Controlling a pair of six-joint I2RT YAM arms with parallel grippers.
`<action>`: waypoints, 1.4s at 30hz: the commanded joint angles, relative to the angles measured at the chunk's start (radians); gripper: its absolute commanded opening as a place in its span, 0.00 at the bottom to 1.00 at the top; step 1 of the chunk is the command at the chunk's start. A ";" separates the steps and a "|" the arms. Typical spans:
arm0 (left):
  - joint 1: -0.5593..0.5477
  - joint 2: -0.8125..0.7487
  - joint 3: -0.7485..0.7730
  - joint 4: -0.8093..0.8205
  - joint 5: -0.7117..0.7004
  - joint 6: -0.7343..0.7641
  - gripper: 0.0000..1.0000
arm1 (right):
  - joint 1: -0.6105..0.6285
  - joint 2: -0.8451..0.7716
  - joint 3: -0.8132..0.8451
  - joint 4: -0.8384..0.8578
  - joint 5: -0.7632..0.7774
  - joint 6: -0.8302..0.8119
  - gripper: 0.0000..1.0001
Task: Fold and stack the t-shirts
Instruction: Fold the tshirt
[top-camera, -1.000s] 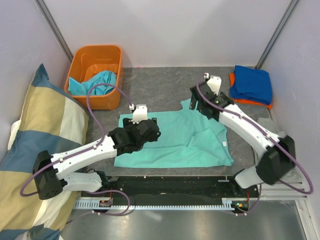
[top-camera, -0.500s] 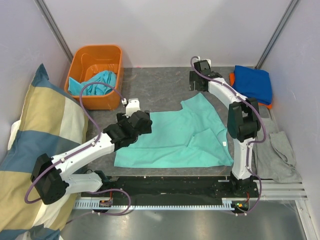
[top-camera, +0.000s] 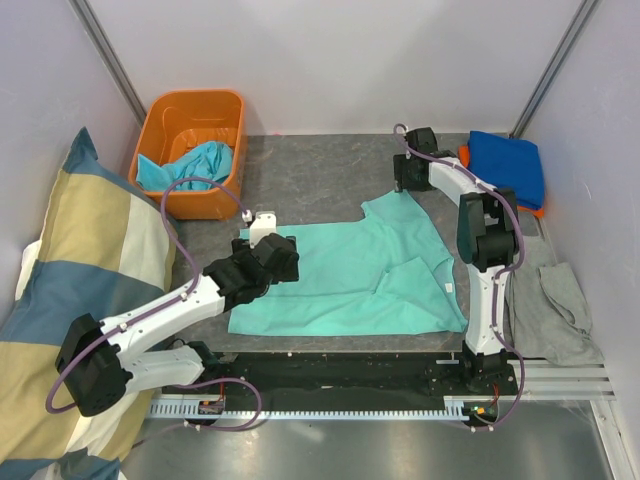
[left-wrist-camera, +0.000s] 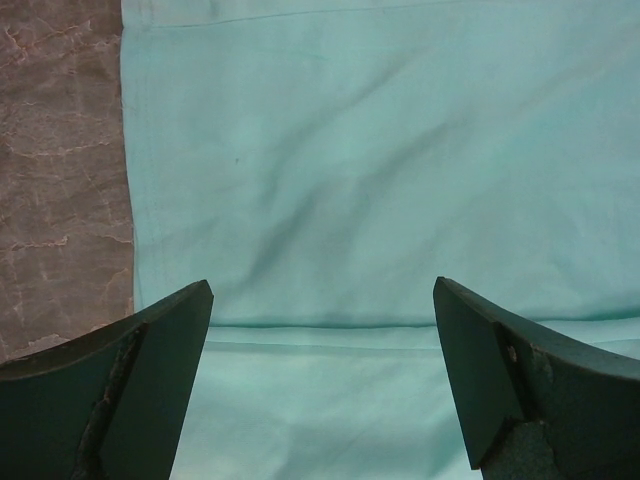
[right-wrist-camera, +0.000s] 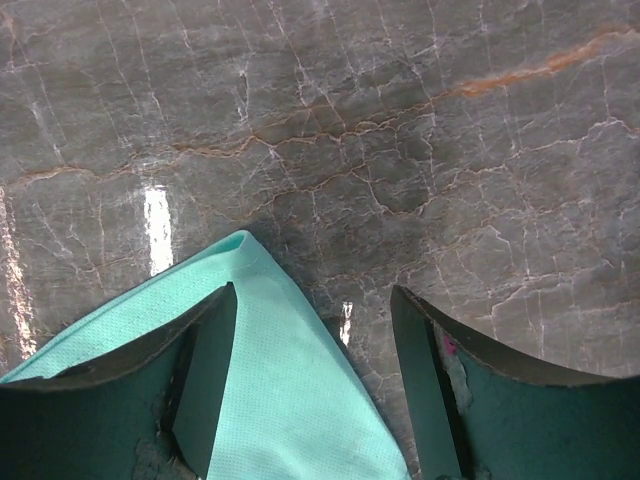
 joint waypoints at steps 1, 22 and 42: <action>0.006 -0.013 0.000 0.031 -0.004 -0.028 1.00 | -0.002 0.025 0.010 0.037 -0.068 -0.027 0.70; 0.015 -0.023 -0.015 0.022 0.001 -0.045 1.00 | -0.012 0.114 0.111 0.031 -0.183 -0.036 0.69; 0.022 0.011 -0.001 0.025 0.019 -0.055 1.00 | -0.015 0.137 0.160 0.032 -0.240 -0.036 0.58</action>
